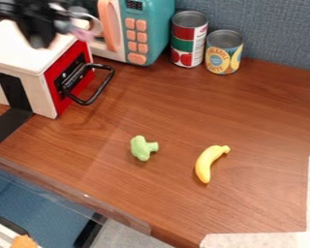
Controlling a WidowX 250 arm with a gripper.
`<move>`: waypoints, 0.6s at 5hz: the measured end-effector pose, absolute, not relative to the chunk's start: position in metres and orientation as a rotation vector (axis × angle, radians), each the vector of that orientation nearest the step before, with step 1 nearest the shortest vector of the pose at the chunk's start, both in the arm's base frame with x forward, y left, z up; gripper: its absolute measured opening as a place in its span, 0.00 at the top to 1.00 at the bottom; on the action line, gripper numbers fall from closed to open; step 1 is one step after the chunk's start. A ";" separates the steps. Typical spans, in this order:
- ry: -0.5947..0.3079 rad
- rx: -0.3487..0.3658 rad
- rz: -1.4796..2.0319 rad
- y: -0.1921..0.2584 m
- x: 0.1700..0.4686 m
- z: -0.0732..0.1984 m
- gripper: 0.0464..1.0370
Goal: Pick the grey mouse and put it on top of the drawer
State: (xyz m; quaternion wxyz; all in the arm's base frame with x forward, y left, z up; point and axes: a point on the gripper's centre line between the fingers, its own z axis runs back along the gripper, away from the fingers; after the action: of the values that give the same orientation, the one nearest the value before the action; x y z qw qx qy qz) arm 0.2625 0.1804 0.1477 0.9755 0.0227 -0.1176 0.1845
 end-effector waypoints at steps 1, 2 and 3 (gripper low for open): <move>-0.213 0.042 0.415 0.203 0.258 0.134 0.81; -0.139 0.032 0.451 0.223 0.261 0.105 0.81; -0.123 0.037 0.454 0.234 0.271 0.100 0.75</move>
State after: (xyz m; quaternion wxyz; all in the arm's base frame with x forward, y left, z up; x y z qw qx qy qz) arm 0.2712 0.2344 0.1000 0.9723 0.0182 -0.0608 0.2251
